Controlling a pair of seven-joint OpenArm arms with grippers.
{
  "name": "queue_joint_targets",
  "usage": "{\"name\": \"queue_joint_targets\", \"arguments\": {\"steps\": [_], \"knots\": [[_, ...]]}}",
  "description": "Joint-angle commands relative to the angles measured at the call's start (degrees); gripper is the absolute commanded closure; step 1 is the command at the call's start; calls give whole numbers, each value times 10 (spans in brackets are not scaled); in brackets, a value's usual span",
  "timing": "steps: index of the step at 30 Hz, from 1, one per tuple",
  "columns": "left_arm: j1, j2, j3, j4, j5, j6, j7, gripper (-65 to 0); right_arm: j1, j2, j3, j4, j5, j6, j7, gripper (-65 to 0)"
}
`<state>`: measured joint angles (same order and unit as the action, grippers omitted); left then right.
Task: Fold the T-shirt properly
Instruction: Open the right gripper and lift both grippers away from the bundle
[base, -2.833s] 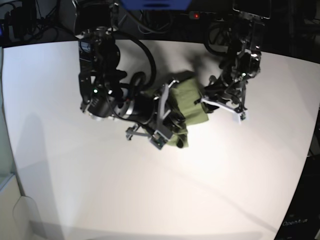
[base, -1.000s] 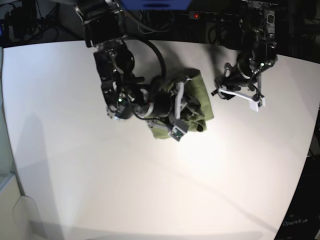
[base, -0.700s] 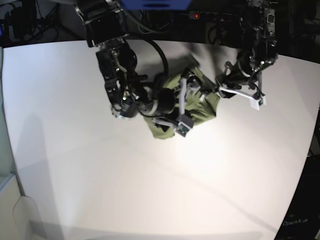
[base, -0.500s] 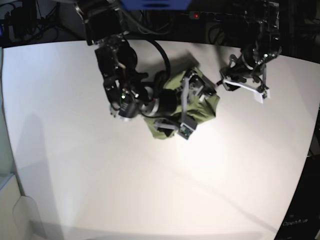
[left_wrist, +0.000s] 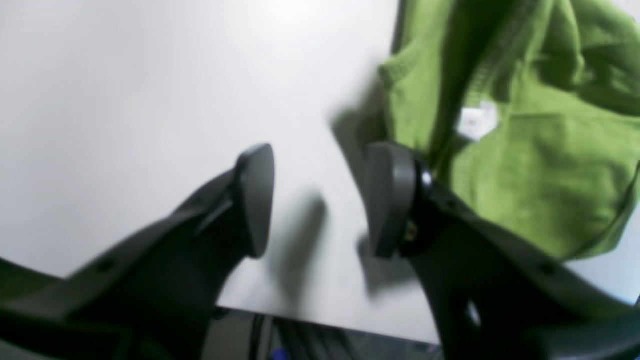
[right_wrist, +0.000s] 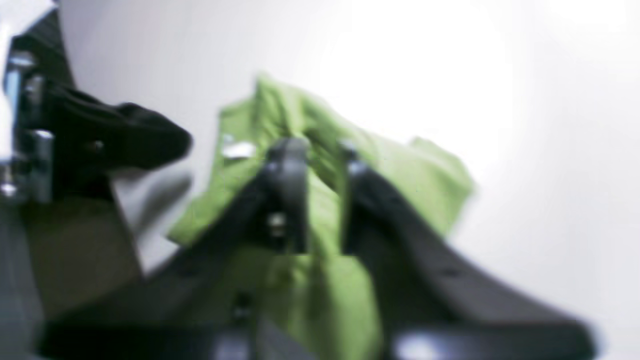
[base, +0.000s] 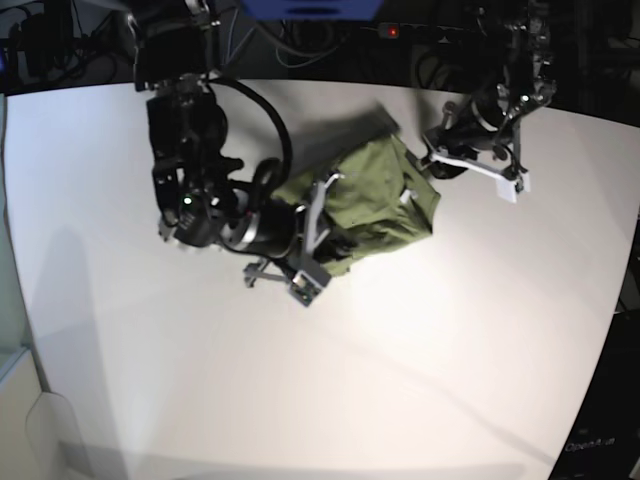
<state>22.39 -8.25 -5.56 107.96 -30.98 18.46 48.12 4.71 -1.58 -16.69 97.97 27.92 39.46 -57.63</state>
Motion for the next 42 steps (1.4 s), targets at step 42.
{"name": "queue_joint_targets", "arguments": {"steps": [42], "knots": [[-340,-15,51,-144,-121,0,36,-293,-99,74,-56,-115,7,5,123,-9]]}}
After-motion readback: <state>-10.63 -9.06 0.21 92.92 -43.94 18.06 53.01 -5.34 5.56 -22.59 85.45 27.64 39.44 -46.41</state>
